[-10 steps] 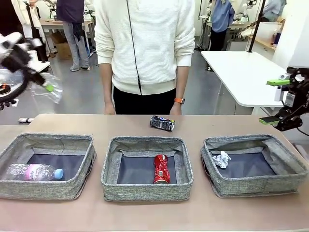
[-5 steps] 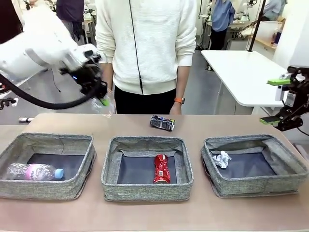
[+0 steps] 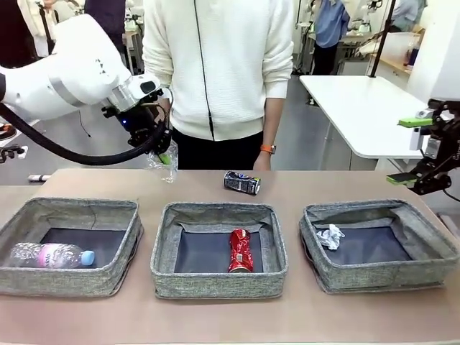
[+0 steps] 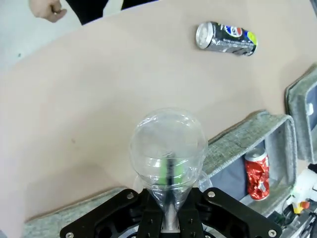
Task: Sort the waste into the appropriate baskets.
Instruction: Pick up the waste item pointed out by the person.
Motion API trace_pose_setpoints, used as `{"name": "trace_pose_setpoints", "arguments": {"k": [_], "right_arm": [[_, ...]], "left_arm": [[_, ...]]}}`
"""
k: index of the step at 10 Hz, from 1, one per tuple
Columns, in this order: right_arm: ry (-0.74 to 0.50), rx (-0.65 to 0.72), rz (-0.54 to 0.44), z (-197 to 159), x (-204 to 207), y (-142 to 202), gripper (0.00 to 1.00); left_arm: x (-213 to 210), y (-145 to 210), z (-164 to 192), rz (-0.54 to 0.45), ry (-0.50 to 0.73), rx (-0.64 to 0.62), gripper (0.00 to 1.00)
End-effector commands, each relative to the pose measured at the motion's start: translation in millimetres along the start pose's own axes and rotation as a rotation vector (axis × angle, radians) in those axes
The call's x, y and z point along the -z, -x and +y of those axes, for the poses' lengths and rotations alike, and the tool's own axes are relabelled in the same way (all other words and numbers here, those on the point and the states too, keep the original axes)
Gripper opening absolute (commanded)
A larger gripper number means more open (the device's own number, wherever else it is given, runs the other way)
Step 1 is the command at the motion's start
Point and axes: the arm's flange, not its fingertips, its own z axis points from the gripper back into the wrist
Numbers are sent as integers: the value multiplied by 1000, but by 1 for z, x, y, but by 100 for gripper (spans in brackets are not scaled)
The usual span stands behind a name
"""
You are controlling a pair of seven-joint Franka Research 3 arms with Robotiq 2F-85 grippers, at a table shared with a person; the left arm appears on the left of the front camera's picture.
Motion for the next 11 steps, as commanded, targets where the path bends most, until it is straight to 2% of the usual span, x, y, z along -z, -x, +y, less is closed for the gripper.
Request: {"name": "trace_pose_setpoints", "arguments": {"k": [1,3,4,5,6,7,8,10,11], "right_arm": [[-9,19,0,6,0,1,100],[-9,19,0,6,0,1,100],[-9,19,0,6,0,1,100],[-9,19,0,6,0,1,100],[-9,19,0,6,0,1,100],[-9,19,0,6,0,1,100],[-9,19,0,6,0,1,100],[-9,19,0,6,0,1,100],[-9,19,0,6,0,1,100]], "left_arm": [[0,4,-22,4,-30,-153,1],[-40,3,-90,38,-95,-197,1],[-59,1,-138,122,-130,-278,1],[-68,4,-180,141,-197,-376,1],[-71,11,-220,163,-193,-391,1],[-80,18,-253,186,-150,-342,1],[-94,22,-275,217,-169,-328,1],[-115,13,-298,117,-243,-365,1],[-125,3,-306,68,-236,-398,1]]}}
